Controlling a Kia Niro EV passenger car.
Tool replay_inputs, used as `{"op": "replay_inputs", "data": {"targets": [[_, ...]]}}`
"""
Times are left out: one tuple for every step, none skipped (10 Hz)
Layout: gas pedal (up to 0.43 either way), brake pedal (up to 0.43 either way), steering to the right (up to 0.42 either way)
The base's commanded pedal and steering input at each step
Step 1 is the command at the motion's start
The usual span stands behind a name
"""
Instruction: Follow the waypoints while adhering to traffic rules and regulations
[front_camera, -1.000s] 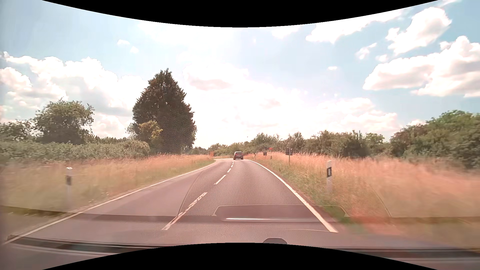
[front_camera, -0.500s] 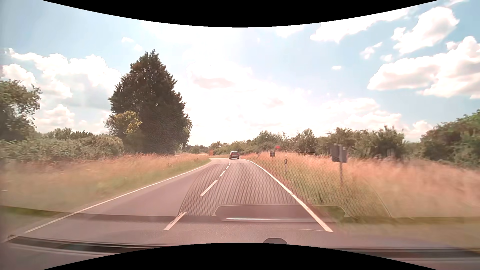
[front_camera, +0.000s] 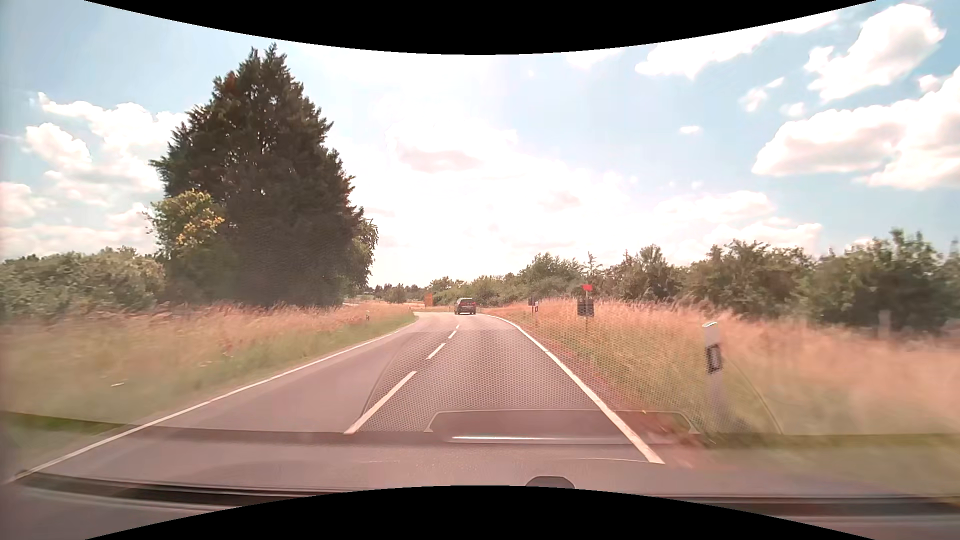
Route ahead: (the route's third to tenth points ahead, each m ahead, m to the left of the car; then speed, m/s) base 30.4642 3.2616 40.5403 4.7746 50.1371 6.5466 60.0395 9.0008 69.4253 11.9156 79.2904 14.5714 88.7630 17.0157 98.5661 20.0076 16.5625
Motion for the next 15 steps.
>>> {"op": "replay_inputs", "data": {"targets": [[0.020, 0.000, -0.020], [0.028, 0.000, -0.020], [0.028, 0.000, -0.021], [0.028, 0.000, -0.021], [0.028, 0.000, -0.021], [0.028, 0.000, -0.021], [0.028, 0.000, -0.021], [0.028, 0.000, -0.021], [0.028, 0.000, -0.021], [0.028, 0.000, -0.021], [0.028, 0.000, -0.022], [0.028, 0.000, -0.022], [0.039, 0.000, -0.023], [0.039, 0.000, -0.027], [0.039, 0.000, -0.029]]}}
